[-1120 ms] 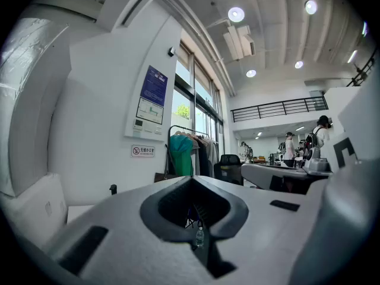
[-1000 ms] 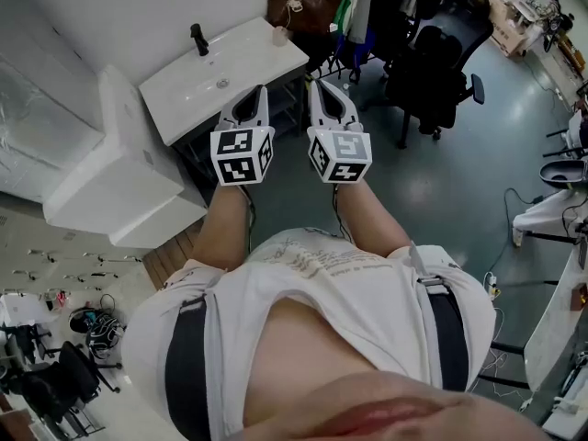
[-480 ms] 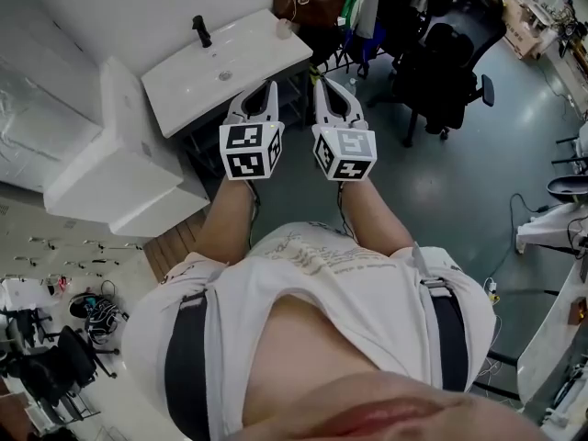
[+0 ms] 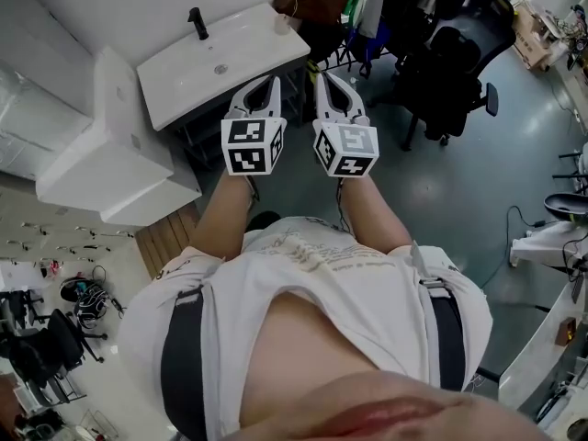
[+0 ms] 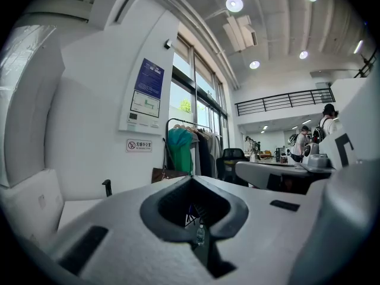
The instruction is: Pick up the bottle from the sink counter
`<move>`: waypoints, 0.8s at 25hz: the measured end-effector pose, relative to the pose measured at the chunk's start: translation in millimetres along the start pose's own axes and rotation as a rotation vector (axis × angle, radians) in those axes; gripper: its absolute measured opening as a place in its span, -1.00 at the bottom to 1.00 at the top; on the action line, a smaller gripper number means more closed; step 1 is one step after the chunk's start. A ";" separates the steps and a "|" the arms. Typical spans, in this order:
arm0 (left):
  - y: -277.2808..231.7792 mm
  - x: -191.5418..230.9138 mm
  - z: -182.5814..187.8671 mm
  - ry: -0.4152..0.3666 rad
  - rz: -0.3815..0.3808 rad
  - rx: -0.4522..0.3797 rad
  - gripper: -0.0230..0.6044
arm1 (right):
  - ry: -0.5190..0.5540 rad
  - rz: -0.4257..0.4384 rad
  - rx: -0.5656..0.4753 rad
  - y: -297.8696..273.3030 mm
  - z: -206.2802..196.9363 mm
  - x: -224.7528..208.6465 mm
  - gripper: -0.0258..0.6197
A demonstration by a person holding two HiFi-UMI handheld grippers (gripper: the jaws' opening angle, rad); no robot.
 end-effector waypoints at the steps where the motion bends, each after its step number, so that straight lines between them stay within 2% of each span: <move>1: -2.5 0.0 -0.8 0.000 0.002 0.003 -0.86 | 0.000 0.005 0.003 -1.8 -1.3 -1.1 -0.84; 10: -28.0 11.9 -12.0 0.011 0.014 0.021 -0.86 | -0.002 0.019 0.028 -27.0 -14.1 -10.3 -0.84; 20: -64.5 38.6 -16.3 0.024 -0.006 0.016 -0.86 | 0.020 0.013 0.026 -64.0 -20.0 -14.6 -0.84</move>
Point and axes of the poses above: the fingertips, and each gripper's own axes: y backward along the fingers, x to its left, z out of its top, the point moved 3 cm from there along y, backward along the fingers, and after that the axes turned 14 degrees about -z, right-handed, at the moved point
